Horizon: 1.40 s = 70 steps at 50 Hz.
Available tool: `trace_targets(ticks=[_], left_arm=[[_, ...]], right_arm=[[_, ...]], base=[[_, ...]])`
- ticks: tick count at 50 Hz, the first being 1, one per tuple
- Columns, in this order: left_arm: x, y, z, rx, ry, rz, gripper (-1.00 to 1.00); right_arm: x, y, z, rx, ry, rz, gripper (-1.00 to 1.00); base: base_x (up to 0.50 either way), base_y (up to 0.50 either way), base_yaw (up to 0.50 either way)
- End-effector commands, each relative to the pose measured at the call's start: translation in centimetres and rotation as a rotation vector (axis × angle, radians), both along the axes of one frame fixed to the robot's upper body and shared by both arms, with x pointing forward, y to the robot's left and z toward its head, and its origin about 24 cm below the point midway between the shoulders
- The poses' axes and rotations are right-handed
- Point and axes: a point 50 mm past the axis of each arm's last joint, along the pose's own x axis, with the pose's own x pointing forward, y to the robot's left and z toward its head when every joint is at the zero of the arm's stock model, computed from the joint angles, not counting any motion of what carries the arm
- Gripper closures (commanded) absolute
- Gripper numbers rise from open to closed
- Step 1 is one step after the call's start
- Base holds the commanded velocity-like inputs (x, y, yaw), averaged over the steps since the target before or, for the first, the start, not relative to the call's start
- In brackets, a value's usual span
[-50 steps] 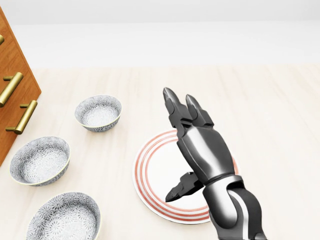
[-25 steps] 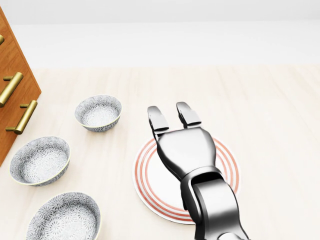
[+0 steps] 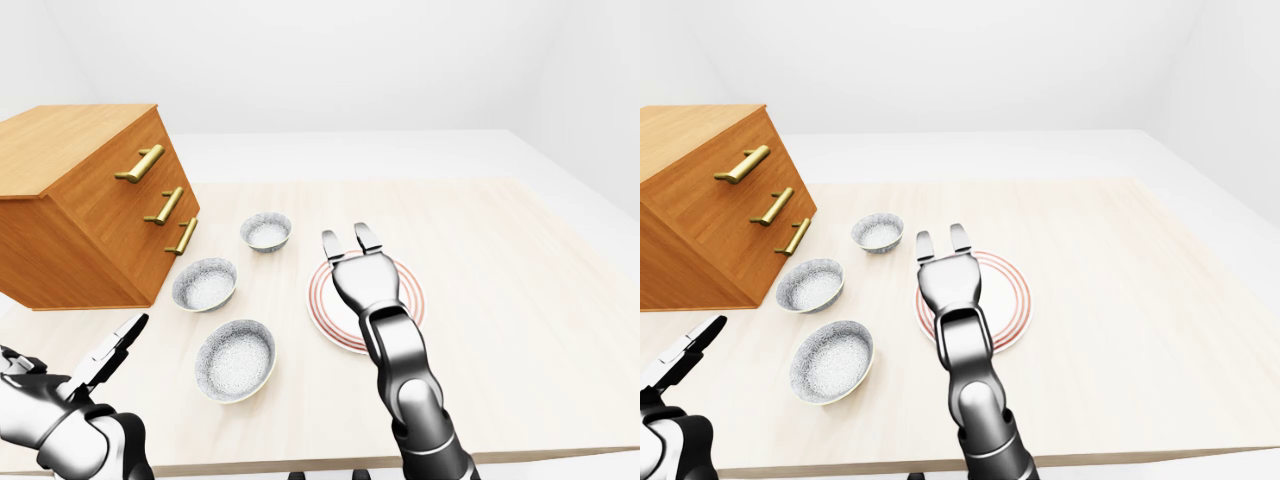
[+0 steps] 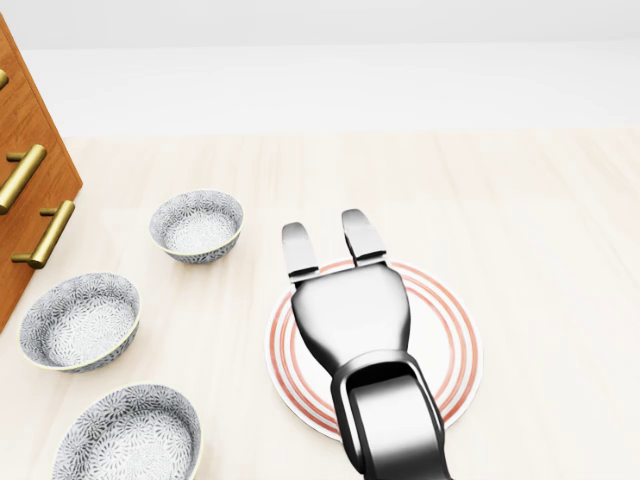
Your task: Put the bowl at the front on the plate.
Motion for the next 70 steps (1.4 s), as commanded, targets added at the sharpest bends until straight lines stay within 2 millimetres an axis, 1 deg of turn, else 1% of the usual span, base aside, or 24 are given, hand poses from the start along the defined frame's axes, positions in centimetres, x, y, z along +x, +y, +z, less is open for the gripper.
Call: trace_targets(ticks=[1, 12, 17, 18, 20, 22, 27, 35, 40, 50, 53, 57, 60, 63, 66, 70], left_arm=[[-0.1, 0.0, 0.1, 0.001, -0.003, 0.002, -1.00], [-0.1, 0.0, 0.1, 0.001, -0.003, 0.003, -1.00], [-0.1, 0.0, 0.0, 0.000, 0.002, 0.004, -1.00], [0.1, 0.0, -0.3, -0.005, 0.011, 0.002, -1.00], [0.0, 0.0, -0.1, -0.002, 0.005, 0.002, -1.00], [0.1, 0.0, -0.3, -0.006, 0.011, 0.001, -1.00], [0.1, 0.0, -0.3, -0.004, 0.012, -0.001, -1.00], [0.0, 0.0, -0.1, 0.000, 0.004, 0.000, -1.00], [0.2, 0.0, -0.3, -0.006, 0.015, -0.002, -1.00], [0.0, 0.1, -0.1, -0.001, 0.007, 0.003, -1.00], [0.0, 0.1, -0.3, -0.004, 0.013, 0.003, -1.00], [0.0, 0.0, -0.1, 0.000, 0.008, 0.002, -1.00], [0.0, 0.0, -0.2, 0.000, 0.010, 0.002, -1.00], [-0.1, 0.0, 0.0, 0.004, 0.003, 0.004, -1.00], [0.0, 0.0, -0.1, -0.001, 0.008, 0.004, -1.00], [-0.2, 0.0, 0.1, 0.005, -0.002, 0.007, -1.00]], right_arm=[[-0.2, 0.2, -0.1, -0.010, -0.001, -0.004, -1.00], [-0.2, 0.2, -0.1, -0.011, -0.002, -0.003, -1.00], [-0.8, 1.3, -0.5, -0.023, 0.012, 0.038, -1.00], [-0.9, 1.6, -0.3, -0.021, 0.007, 0.049, -1.00], [-1.2, 2.0, 0.0, -0.034, -0.012, 0.056, -1.00], [-1.6, 2.3, 0.6, -0.034, -0.044, 0.062, -1.00], [-2.2, 3.4, 0.5, -0.060, -0.050, 0.113, -1.00], [-2.9, 4.0, 0.9, -0.080, -0.087, 0.159, -1.00], [-3.3, 4.6, 1.1, -0.078, -0.100, 0.190, -1.00], [-4.2, 5.6, 0.7, -0.093, -0.091, 0.243, -1.00], [-4.5, 5.5, 1.0, -0.103, -0.119, 0.256, -1.00], [-5.4, 5.9, 2.2, -0.116, -0.196, 0.308, -1.00], [-5.8, 5.8, 2.2, -0.139, -0.218, 0.328, -1.00], [-6.2, 5.8, 2.4, -0.107, -0.215, 0.327, -1.00], [-6.4, 5.5, 2.1, -0.046, -0.164, 0.294, -1.00], [-6.2, 5.3, 0.7, -0.042, -0.086, 0.267, -1.00]], base=[[0.00, 0.00, 0.00], [0.00, 0.00, 0.00], [0.00, 0.00, 0.00], [0.00, 0.00, 0.00], [0.00, 0.00, 0.00], [0.00, 0.00, 0.00], [0.00, 0.00, 0.00], [0.00, 0.00, 0.00], [0.00, 0.00, 0.00], [0.00, 0.00, 0.00], [0.00, 0.00, 0.00], [0.00, 0.00, 0.00], [0.00, 0.00, 0.00], [0.00, 0.00, 0.00], [0.00, 0.00, 0.00], [0.00, 0.00, 0.00]])
